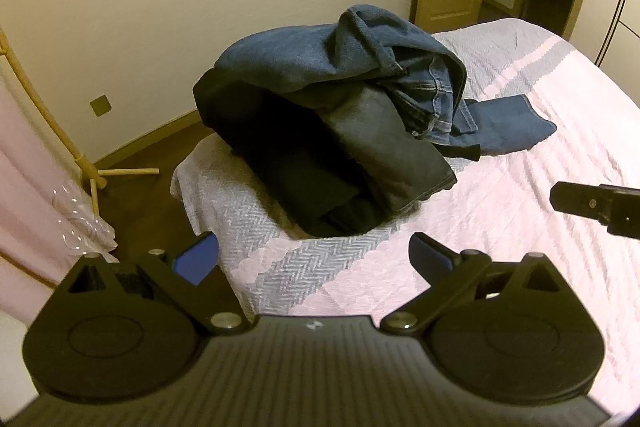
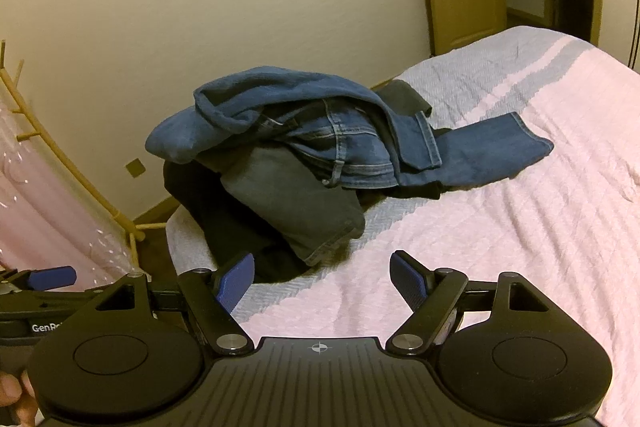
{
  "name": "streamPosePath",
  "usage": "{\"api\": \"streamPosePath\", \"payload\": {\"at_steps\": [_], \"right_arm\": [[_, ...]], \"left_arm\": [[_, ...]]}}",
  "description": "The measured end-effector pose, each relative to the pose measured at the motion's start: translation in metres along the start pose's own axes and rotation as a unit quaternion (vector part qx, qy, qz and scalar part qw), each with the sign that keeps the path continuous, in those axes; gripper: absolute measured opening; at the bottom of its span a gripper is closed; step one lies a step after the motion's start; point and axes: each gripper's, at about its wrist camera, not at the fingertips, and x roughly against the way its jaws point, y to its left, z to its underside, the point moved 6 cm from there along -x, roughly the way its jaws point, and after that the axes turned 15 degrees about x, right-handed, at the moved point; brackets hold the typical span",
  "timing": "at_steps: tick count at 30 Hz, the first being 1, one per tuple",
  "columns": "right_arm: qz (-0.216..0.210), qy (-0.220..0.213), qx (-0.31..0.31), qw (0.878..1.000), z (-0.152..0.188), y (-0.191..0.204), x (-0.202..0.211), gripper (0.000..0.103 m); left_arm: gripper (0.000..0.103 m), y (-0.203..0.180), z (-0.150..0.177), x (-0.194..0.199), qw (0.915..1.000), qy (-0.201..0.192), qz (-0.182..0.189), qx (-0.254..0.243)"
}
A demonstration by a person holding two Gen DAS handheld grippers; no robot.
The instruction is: Fold clothes
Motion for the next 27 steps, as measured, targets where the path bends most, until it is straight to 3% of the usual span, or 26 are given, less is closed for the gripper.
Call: {"api": "streamPosePath", "payload": {"at_steps": [9,12,13,17,23,26,27], "right_arm": [[0.000,0.007,0.026,1.000,0.008,-0.021,-0.010,0.078],[0.001,-0.005,0.075,0.997,-0.003,-0.020,-0.018,0.078],[0.000,-0.009,0.093,0.996,-0.007,-0.020,-0.022,0.078],[0.000,-0.012,0.172,0.985,-0.028,-0.016,-0.054,0.078],[0.025,0.009,0.262,0.965,-0.060,-0.020,-0.120,0.078],[0.042,0.032,0.292,0.955,-0.075,-0.029,-0.164,0.078],[0.040,0.038,0.294,0.954,-0.079,-0.032,-0.179,0.078]], "left_arm": [[0.101,-0.012,-0.015,-0.002,0.9955,-0.045,-0.018,-0.081],[0.101,-0.016,-0.032,-0.013,0.9883,-0.062,-0.015,-0.138],[0.101,-0.017,-0.040,-0.017,0.9854,-0.073,-0.030,-0.151],[0.101,-0.029,-0.070,-0.043,0.9569,-0.120,-0.019,-0.264],[0.101,-0.042,-0.105,-0.112,0.9052,-0.130,0.026,-0.404],[0.094,-0.044,-0.115,-0.138,0.8913,-0.128,0.052,-0.432],[0.087,-0.045,-0.118,-0.144,0.8861,-0.129,0.062,-0.441]]}}
